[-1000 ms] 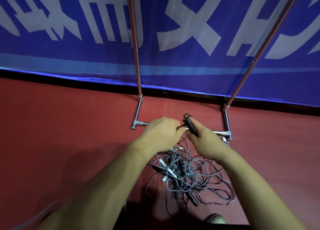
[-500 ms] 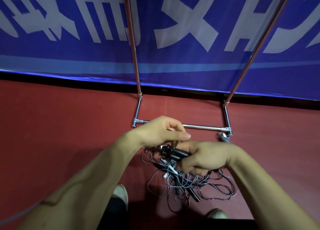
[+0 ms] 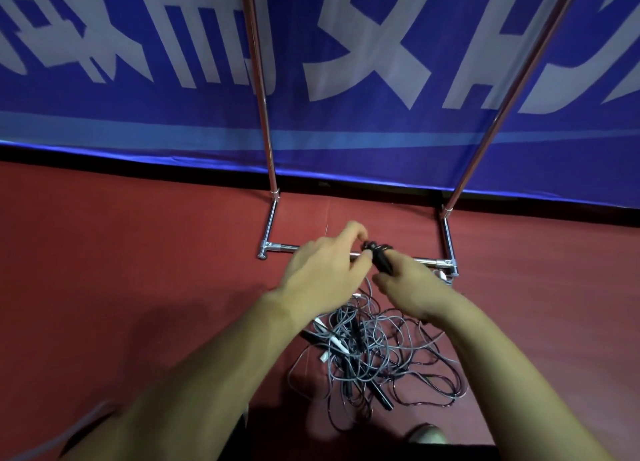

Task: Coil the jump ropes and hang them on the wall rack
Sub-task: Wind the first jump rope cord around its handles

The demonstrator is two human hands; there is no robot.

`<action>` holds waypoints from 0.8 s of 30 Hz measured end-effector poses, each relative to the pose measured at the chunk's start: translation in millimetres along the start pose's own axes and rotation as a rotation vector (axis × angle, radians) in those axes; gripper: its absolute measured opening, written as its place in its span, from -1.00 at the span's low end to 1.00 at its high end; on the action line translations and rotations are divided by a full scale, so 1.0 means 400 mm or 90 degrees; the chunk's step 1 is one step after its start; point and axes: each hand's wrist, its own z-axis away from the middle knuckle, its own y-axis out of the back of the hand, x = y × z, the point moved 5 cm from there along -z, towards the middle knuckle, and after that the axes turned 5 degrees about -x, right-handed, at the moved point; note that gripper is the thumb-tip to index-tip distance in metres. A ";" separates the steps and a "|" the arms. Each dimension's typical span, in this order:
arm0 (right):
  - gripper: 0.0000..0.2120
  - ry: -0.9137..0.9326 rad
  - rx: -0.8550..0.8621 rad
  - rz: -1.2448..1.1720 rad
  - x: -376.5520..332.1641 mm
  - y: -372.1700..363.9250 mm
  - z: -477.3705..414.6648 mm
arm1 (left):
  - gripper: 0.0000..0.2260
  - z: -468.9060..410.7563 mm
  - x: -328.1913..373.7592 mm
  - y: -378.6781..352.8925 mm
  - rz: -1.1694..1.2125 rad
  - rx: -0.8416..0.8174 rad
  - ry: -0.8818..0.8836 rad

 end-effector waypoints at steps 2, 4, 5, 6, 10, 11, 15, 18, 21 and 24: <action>-0.78 0.023 -0.101 0.082 -0.009 -0.028 0.008 | -0.70 0.000 0.004 0.000 -0.086 0.042 -0.065; -0.74 0.039 -0.195 0.081 -0.026 -0.048 0.024 | -0.63 -0.002 -0.011 0.001 -0.096 0.030 -0.131; -0.80 0.033 -0.238 0.048 -0.036 -0.054 0.036 | -0.60 -0.001 -0.019 -0.002 -0.099 0.015 -0.154; -0.82 0.020 -0.280 0.007 -0.044 -0.063 0.046 | -0.59 0.003 -0.023 -0.006 -0.098 0.006 -0.168; -0.86 -0.029 -0.419 -0.150 -0.073 -0.097 0.078 | -0.56 0.010 -0.026 -0.022 -0.058 -0.034 -0.170; -0.81 -0.044 -0.446 -0.203 -0.072 -0.101 0.080 | -0.55 0.012 -0.025 -0.023 -0.026 -0.066 -0.166; -0.72 -0.063 -0.523 -0.456 -0.073 -0.091 0.089 | -0.57 0.015 -0.025 -0.032 0.164 -0.220 -0.102; -0.76 -0.062 -0.519 -0.489 -0.085 -0.073 0.098 | -0.52 0.008 -0.016 -0.034 0.190 -0.233 -0.078; -0.80 -0.094 -0.461 -0.509 -0.096 -0.066 0.093 | -0.62 -0.008 -0.018 -0.019 0.184 -0.200 -0.055; -0.94 -0.121 -0.413 -0.591 -0.098 -0.078 0.076 | -0.67 -0.018 -0.022 -0.002 0.173 -0.183 -0.028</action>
